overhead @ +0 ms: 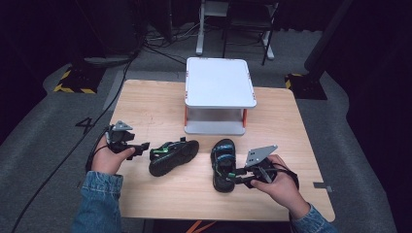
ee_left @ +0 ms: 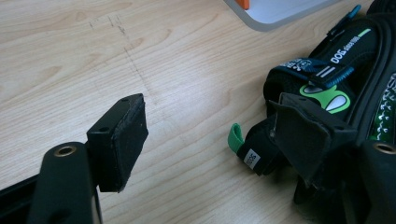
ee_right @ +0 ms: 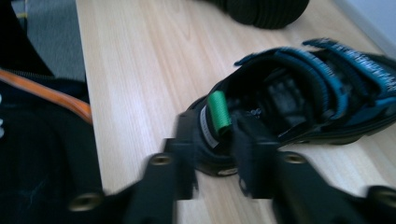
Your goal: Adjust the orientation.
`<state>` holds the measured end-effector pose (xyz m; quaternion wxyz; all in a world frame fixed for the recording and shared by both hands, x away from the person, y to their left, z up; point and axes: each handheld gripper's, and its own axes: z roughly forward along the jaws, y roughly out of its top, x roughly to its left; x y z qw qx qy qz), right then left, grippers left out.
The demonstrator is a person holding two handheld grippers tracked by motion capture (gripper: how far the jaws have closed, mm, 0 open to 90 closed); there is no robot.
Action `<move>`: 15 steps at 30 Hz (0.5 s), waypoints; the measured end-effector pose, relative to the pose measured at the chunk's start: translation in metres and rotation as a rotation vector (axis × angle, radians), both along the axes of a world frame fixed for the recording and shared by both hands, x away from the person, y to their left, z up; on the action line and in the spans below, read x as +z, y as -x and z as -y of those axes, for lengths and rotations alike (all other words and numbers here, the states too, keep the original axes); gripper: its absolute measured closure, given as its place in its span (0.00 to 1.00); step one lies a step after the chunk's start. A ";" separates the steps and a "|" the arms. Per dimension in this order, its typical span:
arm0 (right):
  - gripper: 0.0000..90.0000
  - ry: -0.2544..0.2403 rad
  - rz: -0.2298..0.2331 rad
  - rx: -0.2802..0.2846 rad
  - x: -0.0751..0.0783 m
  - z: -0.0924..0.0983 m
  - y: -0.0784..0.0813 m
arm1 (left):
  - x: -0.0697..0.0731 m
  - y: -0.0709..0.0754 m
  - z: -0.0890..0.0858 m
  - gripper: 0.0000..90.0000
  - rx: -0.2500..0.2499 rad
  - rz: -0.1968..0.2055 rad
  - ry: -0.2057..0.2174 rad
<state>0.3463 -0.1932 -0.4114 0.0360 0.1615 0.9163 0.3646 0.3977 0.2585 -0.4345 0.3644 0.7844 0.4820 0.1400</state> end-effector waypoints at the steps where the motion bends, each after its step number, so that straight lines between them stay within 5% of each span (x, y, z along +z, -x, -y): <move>1: 0.62 -0.023 0.019 -0.008 0.002 0.001 0.000 | 0.000 0.000 -0.001 0.29 0.005 0.000 0.002; 8: 0.43 -0.148 0.090 -0.139 0.011 0.006 -0.017 | 0.004 0.003 -0.005 0.29 0.032 0.027 0.002; 15: 0.40 -0.207 0.100 -0.217 0.009 0.002 -0.034 | 0.003 0.014 -0.015 0.29 0.060 0.036 -0.003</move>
